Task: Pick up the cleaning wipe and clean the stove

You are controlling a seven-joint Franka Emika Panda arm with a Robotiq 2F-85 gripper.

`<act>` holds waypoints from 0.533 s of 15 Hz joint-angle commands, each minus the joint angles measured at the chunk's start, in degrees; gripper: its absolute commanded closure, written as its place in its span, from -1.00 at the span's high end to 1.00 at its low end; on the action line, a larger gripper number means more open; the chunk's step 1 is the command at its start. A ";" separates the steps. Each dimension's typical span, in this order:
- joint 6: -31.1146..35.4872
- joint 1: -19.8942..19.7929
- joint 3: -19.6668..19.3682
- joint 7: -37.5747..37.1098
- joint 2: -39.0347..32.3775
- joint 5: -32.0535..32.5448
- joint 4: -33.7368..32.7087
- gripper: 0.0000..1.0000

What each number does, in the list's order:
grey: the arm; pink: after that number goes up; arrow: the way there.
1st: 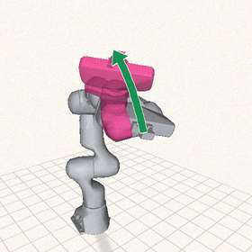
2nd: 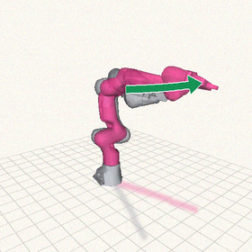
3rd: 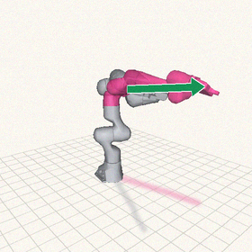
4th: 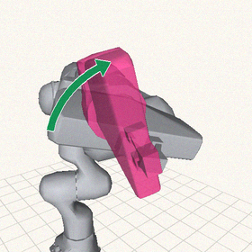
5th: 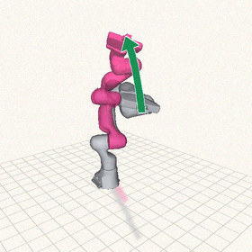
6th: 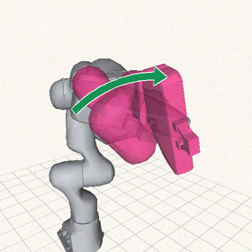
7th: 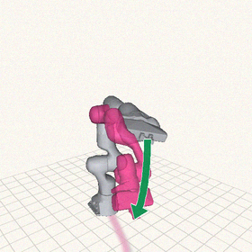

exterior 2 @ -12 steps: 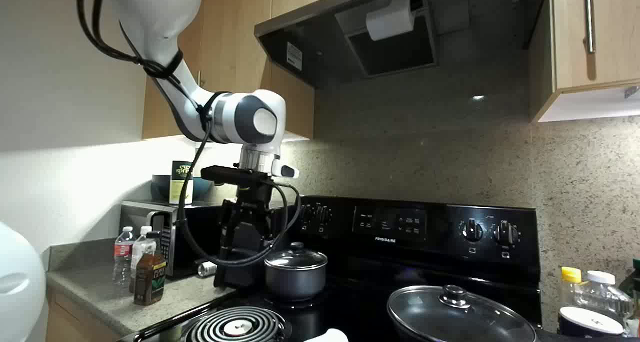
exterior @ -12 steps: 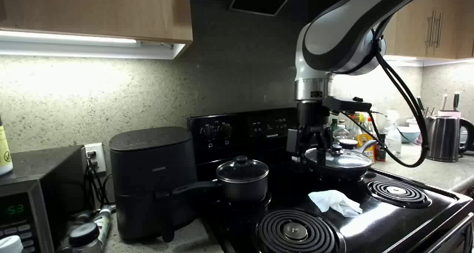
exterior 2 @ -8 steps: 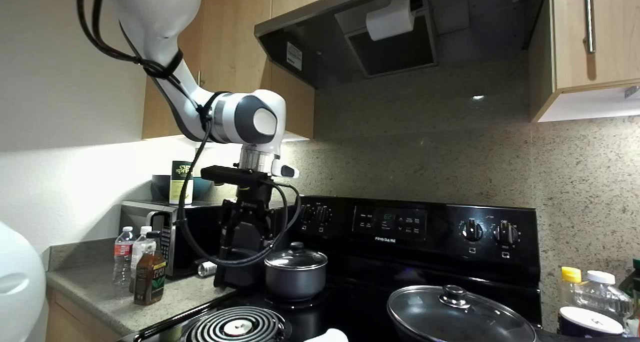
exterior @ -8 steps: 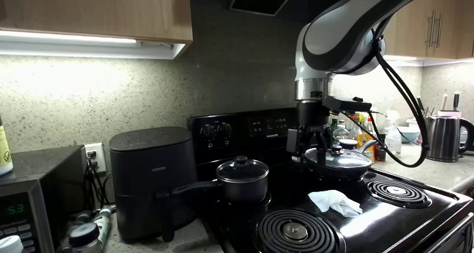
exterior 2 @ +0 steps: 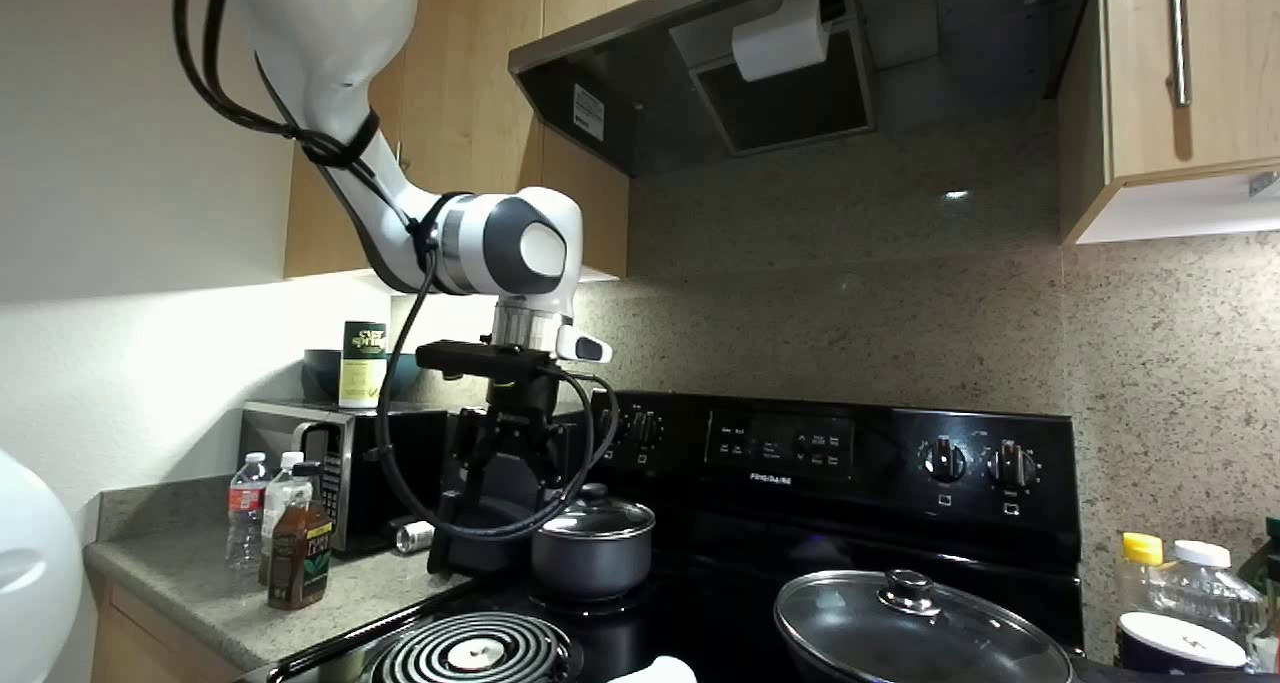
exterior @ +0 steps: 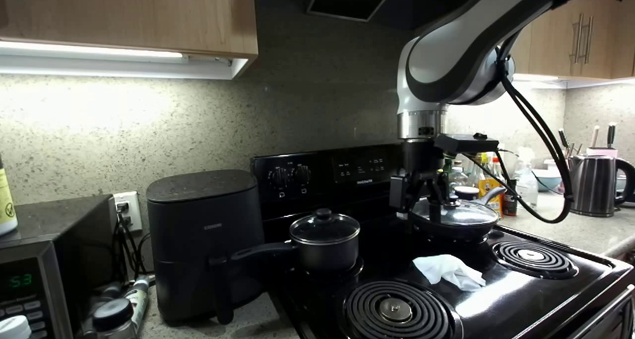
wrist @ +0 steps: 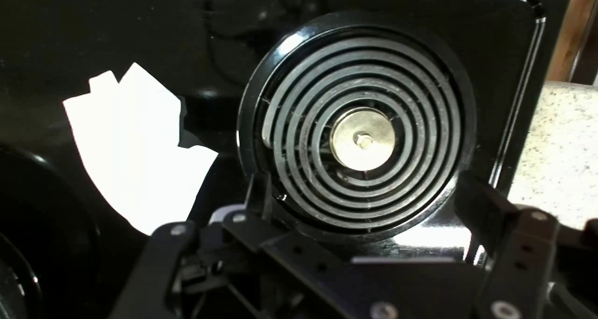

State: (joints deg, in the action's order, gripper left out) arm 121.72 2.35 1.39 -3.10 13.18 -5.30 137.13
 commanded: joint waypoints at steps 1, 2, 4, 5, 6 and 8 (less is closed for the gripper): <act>1.23 -2.48 -0.93 -1.85 -3.54 3.39 -1.60 1.00; 1.37 -3.21 -1.53 -2.41 -4.47 3.76 -1.67 1.00; 2.21 -4.60 -2.48 -4.48 -6.56 5.03 -1.87 1.00; 2.47 -5.07 -2.89 -5.40 -7.42 5.63 -2.06 1.00; 2.93 -5.69 -3.54 -6.32 -9.01 5.91 -2.38 1.00; 3.37 -6.45 -4.59 -7.44 -11.96 5.46 -3.35 1.00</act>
State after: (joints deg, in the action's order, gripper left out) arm 123.71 -2.90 -2.39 -7.60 5.64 -0.54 135.57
